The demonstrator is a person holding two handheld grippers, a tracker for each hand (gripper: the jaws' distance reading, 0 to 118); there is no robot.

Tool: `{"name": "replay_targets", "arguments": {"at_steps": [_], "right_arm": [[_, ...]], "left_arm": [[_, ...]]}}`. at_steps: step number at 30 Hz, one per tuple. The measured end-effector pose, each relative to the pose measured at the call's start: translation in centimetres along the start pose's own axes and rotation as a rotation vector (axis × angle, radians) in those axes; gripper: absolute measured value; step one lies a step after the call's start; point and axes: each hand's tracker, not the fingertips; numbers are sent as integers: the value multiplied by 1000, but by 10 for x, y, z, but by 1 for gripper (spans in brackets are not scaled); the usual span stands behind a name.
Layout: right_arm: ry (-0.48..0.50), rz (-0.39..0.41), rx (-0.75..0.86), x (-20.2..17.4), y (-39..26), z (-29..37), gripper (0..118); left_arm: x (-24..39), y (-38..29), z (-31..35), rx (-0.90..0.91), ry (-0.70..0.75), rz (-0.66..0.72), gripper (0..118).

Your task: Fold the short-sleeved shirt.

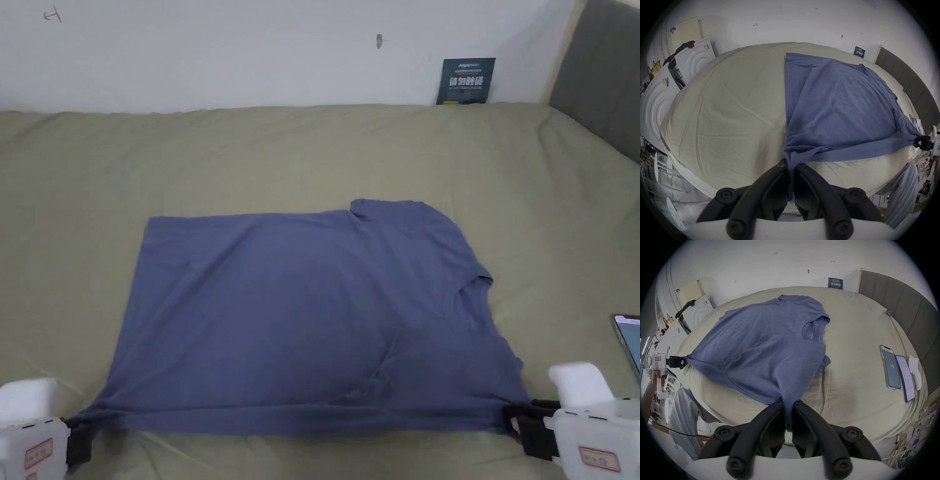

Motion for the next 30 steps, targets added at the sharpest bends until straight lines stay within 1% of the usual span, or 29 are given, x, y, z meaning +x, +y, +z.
{"name": "replay_targets", "arguments": {"at_steps": [1, 2, 7, 9, 13, 15, 21, 22, 23, 25, 26, 28, 30], "right_arm": [[3, -7, 9, 2, 4, 1, 8], [12, 15, 17, -6, 12, 11, 8], [22, 2, 61, -11, 44, 22, 8], [22, 0, 77, -13, 60, 21, 8], [21, -6, 98, -2, 100, 6, 8], [22, -12, 102, -10, 117, 2, 8], [7, -45, 63, -3, 168, -38, 8], [0, -64, 54, 10, 177, -51, 8], [0, -67, 40, 16, 184, -61, 8], [-8, -73, 20, 17, 193, -77, 8], [-12, -75, 2, 26, 198, -94, 8], [-19, -84, -20, 30, 202, -111, 8], [-23, -110, -44, 34, 201, -125, 8]], "left_arm": [[-1, 4, 2, 8, -4, 1, 2], [-2, 9, 4, 17, -8, 3, 2], [-8, 40, 4, 54, -36, 31, 2], [-6, 53, 1, 71, -29, 29, 2], [-4, 85, -11, 84, -42, 34, 2], [-3, 102, -20, 88, -39, 34, 2], [-2, 145, -57, 68, -14, 38, 2], [-2, 151, -65, 57, -12, 36, 2], [-1, 155, -73, 51, -7, 32, 2], [2, 164, -88, 32, 0, 21, 2], [3, 167, -95, 26, 1, 22, 2], [5, 171, -108, 14, -1, 32, 2], [6, 174, -119, -2, -16, 50, 2]]}}
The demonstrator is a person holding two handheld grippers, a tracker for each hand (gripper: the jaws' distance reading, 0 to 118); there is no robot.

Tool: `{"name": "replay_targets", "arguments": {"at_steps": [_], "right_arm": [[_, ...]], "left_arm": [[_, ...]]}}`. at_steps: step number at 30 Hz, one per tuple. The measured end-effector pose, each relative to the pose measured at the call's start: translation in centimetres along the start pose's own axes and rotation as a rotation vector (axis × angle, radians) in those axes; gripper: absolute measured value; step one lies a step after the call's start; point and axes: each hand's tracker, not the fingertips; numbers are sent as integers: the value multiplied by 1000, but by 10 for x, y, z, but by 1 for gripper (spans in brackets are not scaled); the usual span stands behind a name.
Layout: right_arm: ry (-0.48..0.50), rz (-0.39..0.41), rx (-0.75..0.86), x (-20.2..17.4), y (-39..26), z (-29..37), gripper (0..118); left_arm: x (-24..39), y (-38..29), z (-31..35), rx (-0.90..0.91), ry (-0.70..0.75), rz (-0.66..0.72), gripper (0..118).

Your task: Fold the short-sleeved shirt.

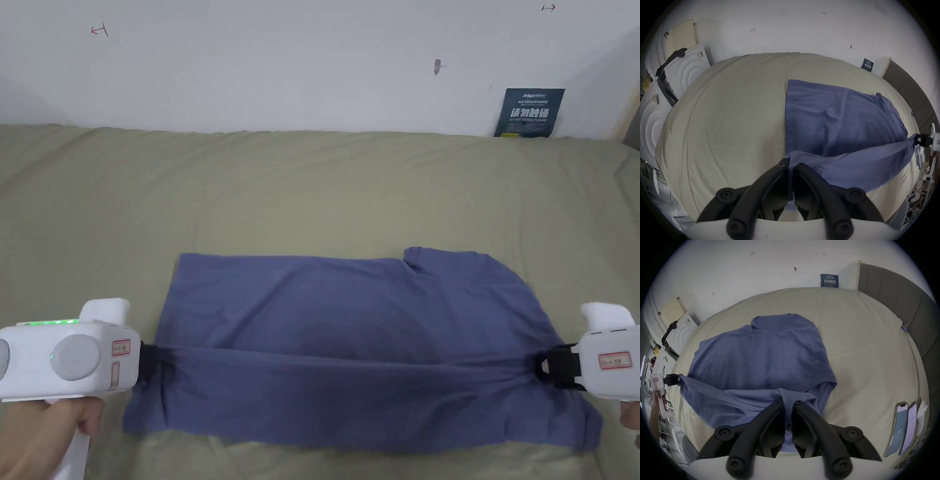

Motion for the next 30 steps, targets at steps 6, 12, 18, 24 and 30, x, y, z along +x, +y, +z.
{"name": "replay_targets", "arguments": {"at_steps": [6, 12, 18, 24, 30], "right_arm": [[-31, -69, 21, 7, -15, -7, 113], [-12, -94, 37, 12, -43, 15, 118], [-9, -59, 38, 0, -78, 31, 0], [-1, -56, 18, -4, -88, 35, 0], [-6, -60, 13, 3, -86, 31, 0]], "left_arm": [[-4, -6, -14, -6, -9, 15, 117], [-36, -24, 2, 12, -9, 17, 113], [-20, -64, 48, -8, 7, 2, 0], [-17, -62, 40, 2, -12, 41, 3], [-9, -44, 9, -73, 49, 14, 113]]}}
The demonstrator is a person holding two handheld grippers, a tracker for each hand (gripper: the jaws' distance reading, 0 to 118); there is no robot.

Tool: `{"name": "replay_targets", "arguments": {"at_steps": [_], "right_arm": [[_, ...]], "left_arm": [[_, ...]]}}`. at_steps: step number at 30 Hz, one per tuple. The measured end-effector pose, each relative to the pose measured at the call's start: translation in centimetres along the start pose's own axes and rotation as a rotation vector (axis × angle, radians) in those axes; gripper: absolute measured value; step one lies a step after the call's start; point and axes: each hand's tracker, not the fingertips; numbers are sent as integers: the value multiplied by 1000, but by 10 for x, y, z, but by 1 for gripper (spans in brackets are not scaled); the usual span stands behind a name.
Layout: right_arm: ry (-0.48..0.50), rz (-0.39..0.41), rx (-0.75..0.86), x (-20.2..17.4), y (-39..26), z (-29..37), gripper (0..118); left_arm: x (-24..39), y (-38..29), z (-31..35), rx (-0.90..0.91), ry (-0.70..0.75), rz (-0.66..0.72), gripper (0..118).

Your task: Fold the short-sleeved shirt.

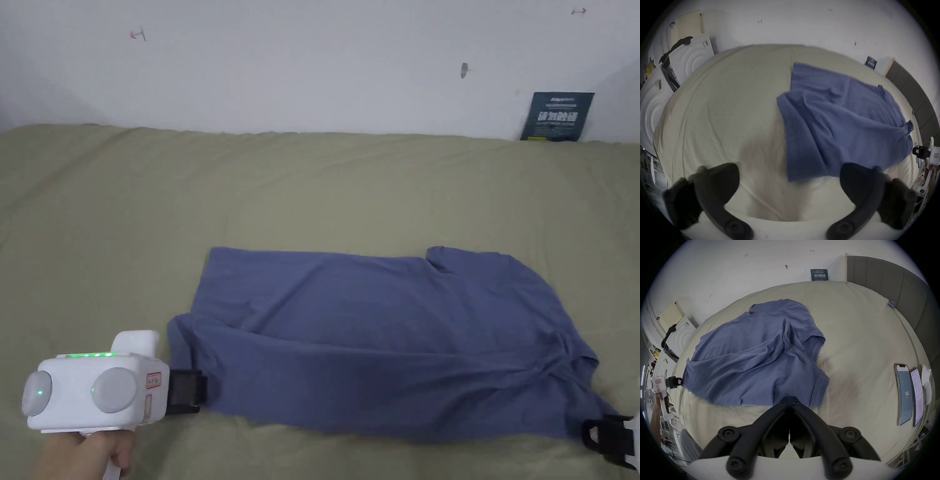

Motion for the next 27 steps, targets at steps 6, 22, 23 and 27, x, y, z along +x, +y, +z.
{"name": "replay_targets", "arguments": {"at_steps": [6, 22, 23, 27], "right_arm": [[-16, 8, -4, 7, 0, -2, 0], [48, -8, -49, -12, 18, -17, 21], [-3, 0, -67, -16, 18, -14, 20], [11, 22, -44, -11, 13, -1, 20]], "left_arm": [[23, -7, 1, -4, -28, -49, 32], [26, -1, 5, -6, -31, -62, 7], [24, -1, 6, 5, -9, -78, 7], [19, -1, 7, -3, -10, -69, 7]]}}
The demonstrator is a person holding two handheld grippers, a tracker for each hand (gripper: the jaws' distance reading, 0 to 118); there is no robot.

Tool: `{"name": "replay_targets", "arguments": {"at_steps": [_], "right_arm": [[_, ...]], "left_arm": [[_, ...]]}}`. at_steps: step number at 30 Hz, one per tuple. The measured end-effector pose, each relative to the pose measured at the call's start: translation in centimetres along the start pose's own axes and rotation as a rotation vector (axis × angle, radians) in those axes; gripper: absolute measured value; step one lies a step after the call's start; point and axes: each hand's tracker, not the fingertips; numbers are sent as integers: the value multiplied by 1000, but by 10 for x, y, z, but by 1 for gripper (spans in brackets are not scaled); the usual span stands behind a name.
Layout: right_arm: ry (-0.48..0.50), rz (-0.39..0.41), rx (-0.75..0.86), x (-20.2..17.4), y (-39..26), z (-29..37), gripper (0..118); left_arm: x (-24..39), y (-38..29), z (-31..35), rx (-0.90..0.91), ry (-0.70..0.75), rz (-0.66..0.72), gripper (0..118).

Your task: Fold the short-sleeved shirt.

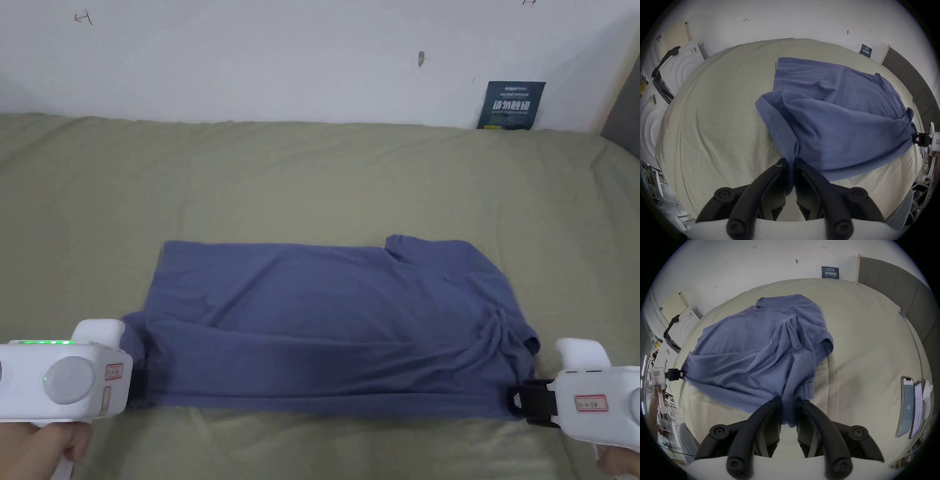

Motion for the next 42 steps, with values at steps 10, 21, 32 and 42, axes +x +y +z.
{"name": "replay_targets", "arguments": {"at_steps": [10, 21, 32, 42], "right_arm": [[34, -18, -4, 7, -68, 60, 20], [33, -42, -17, 9, -140, 91, 20], [-4, -43, 27, 14, -135, 99, 118], [-61, 15, 193, 0, -72, 116, 17]], "left_arm": [[-11, -74, 72, -22, -24, -20, 7], [-41, -143, 101, -18, -47, 46, 6], [-48, -148, 93, -54, -12, 44, 116], [-36, -79, 128, 178, -72, 38, 42]]}}
